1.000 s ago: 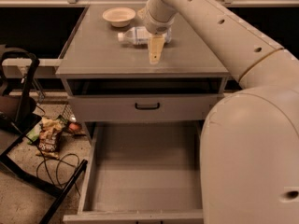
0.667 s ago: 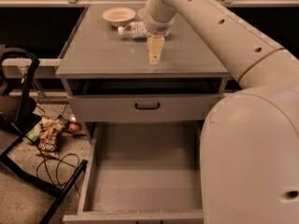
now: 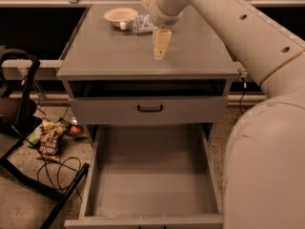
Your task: Pick blue plastic bottle from middle drawer and place on counter
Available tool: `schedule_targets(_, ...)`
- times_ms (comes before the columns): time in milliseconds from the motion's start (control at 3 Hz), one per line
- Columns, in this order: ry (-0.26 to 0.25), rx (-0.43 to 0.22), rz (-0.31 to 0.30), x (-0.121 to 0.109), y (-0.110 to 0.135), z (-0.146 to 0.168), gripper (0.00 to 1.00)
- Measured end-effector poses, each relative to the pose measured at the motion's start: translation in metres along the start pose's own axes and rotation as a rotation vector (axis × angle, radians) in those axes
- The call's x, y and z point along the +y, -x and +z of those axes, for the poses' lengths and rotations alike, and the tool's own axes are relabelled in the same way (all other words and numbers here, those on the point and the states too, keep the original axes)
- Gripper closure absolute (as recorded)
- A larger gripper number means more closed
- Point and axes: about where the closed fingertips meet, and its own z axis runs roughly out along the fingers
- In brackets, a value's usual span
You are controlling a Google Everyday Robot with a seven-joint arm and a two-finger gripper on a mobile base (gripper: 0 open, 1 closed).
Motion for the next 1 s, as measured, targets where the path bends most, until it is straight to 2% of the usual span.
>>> schedule_targets(333, -0.139, -0.031, 0.037, -0.005, 0.005, -0.061, 0.0)
schedule_targets(667, -0.305, -0.046, 0.106, 0.017, -0.001, -0.131, 0.0)
schedule_targets(1000, -0.42, -0.037, 0.165, 0.04, -0.02, -0.17, 0.0)
